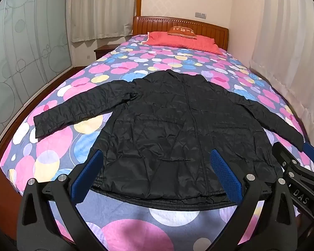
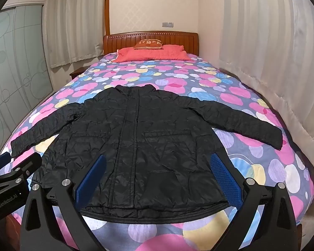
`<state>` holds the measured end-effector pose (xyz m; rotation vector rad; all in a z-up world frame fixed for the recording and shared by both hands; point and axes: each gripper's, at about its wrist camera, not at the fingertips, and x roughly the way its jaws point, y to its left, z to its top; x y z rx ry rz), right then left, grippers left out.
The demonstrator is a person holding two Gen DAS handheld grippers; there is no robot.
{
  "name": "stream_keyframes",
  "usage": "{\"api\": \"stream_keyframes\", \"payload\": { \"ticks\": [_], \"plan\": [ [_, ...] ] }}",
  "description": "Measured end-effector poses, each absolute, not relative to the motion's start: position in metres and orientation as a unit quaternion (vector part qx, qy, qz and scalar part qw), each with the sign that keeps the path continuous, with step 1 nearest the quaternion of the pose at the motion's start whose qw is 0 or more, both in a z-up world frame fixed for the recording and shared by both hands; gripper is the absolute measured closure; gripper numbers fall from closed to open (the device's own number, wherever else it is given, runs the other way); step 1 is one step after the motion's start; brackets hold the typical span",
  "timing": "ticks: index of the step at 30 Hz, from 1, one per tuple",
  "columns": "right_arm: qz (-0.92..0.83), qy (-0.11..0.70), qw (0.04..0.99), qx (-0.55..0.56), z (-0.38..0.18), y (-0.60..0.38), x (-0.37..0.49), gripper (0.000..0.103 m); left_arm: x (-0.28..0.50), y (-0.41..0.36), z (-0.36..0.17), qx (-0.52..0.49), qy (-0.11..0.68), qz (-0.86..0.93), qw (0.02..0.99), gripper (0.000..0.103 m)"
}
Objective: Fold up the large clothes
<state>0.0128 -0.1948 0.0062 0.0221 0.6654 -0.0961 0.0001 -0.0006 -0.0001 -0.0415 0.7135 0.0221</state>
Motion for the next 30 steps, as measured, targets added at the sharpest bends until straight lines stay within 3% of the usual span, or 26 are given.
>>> {"api": "stream_keyframes", "payload": {
  "ticks": [30],
  "plan": [
    [-0.046, 0.33, 0.943, 0.014, 0.0, -0.1926, 0.0133, 0.005, 0.0003, 0.0, -0.0001, -0.024, 0.354, 0.008, 0.935, 0.002]
  ]
}}
